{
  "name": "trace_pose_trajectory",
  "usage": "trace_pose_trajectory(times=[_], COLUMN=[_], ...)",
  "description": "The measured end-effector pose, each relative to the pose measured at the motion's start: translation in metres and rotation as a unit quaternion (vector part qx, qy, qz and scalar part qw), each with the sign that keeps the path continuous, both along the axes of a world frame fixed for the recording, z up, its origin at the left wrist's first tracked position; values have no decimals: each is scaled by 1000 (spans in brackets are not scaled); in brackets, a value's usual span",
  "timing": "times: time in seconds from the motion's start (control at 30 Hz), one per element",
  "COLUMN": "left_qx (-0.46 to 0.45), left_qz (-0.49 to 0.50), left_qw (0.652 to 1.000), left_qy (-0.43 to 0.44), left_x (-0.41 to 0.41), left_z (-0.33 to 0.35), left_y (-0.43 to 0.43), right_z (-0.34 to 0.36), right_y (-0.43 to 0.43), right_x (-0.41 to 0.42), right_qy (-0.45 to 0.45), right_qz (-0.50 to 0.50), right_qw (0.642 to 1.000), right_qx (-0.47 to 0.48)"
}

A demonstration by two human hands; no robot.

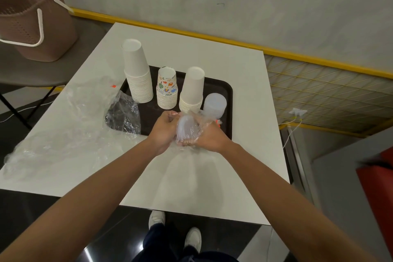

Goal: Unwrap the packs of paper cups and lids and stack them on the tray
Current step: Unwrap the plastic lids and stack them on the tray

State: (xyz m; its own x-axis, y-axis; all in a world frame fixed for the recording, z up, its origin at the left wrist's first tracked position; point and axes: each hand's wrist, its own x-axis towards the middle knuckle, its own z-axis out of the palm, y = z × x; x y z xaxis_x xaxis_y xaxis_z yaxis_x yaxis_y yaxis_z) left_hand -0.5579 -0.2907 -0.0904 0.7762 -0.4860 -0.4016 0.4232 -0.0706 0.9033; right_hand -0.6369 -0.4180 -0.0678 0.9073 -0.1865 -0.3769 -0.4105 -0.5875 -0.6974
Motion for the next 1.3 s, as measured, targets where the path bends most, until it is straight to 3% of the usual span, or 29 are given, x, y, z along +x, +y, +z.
trace_pose_trajectory(times=[0.07, 0.2, 0.3, 0.53, 0.67, 0.83, 1.03, 1.13, 1.3], left_qx=[7, 46, 65, 133, 201, 300, 408, 455, 491], left_qz=[3, 3, 21, 52, 32, -45, -134, -159, -218], left_qw=[1000, 997, 994, 980, 947, 848, 764, 733, 705], left_qy=[-19, -67, -85, -139, -250, -435, -482, -480, -463], left_x=[0, 4, 11, 30, 32, 33, 33, 32, 30], left_z=[1, 3, 3, -8, -7, -8, -2, 1, -4], left_y=[-4, -7, -3, 21, 27, 27, 32, 35, 39], right_z=[-1, -8, -11, -7, -8, -14, -8, -6, 1], right_y=[-1, -1, -11, -33, -43, -54, -74, -85, -94], right_x=[1, 4, 2, -2, -1, -4, -13, -15, -9], right_qy=[10, -75, -71, -147, -119, -50, 22, 6, -70], right_qz=[-23, -59, -64, -94, -76, -48, -1, -24, -66], right_qw=[1000, 995, 994, 984, 989, 997, 999, 998, 995], right_qx=[18, 39, 57, 16, 32, 41, 34, 58, -11])
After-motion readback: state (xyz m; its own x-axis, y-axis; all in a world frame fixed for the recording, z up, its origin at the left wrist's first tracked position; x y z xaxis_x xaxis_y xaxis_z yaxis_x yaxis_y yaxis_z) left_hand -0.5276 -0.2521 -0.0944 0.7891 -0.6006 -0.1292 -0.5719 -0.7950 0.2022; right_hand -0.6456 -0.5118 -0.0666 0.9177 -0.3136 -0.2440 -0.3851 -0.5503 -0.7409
